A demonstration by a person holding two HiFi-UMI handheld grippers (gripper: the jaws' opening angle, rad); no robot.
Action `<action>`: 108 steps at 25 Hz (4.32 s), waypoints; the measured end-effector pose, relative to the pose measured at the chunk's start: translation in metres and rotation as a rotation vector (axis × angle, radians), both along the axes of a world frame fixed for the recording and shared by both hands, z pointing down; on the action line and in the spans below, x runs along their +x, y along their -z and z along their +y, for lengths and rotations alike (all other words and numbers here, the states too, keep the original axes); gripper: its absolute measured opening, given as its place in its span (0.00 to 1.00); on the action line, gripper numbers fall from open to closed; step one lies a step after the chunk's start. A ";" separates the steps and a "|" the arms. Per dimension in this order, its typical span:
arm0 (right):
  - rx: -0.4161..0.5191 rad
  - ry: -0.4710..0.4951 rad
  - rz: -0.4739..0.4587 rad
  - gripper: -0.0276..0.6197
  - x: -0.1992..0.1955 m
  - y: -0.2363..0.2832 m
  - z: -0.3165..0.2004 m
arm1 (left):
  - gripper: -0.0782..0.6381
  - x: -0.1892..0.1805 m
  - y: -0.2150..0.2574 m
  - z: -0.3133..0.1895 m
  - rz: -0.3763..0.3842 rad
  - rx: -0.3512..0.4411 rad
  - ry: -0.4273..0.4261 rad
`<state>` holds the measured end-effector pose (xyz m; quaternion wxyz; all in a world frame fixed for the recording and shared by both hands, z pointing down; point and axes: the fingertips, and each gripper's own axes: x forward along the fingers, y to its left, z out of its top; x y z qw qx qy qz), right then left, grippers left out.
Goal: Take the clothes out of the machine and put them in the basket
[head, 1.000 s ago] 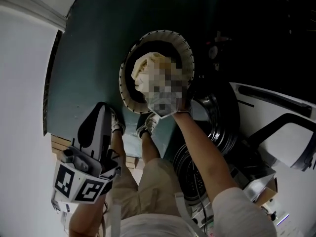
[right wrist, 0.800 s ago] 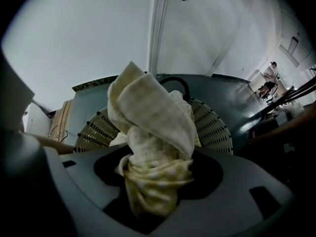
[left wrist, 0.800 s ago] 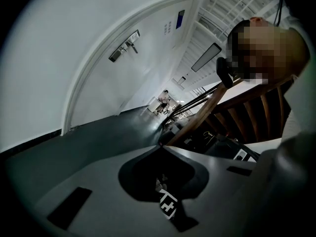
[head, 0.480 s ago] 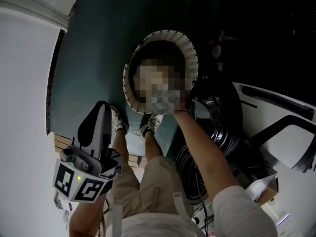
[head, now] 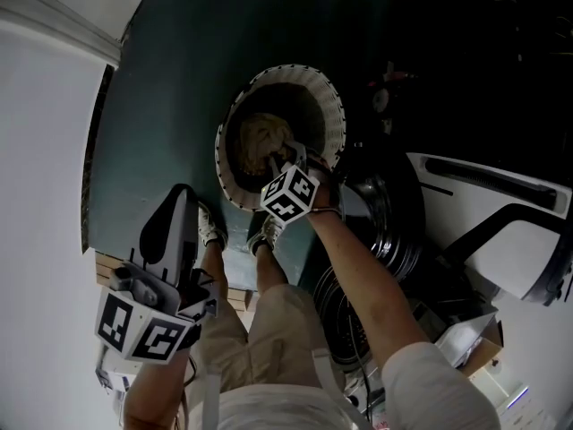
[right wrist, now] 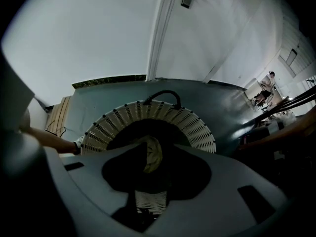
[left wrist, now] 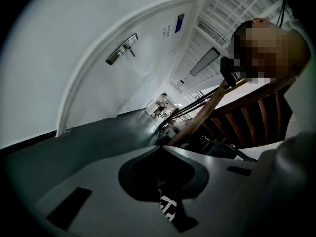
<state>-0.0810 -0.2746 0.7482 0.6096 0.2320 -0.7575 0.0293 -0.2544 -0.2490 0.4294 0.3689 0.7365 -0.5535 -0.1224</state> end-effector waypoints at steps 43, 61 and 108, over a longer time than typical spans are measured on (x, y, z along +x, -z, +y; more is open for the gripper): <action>0.358 -0.208 -0.459 0.06 0.072 0.490 0.015 | 0.13 0.008 0.291 0.017 -0.117 0.349 0.025; 0.528 -0.193 -0.487 0.06 0.114 0.619 0.050 | 0.13 0.001 0.363 0.049 -0.111 0.485 0.058; 0.564 -0.134 -0.557 0.06 0.068 0.647 0.066 | 0.13 -0.015 0.353 0.060 -0.091 0.462 0.080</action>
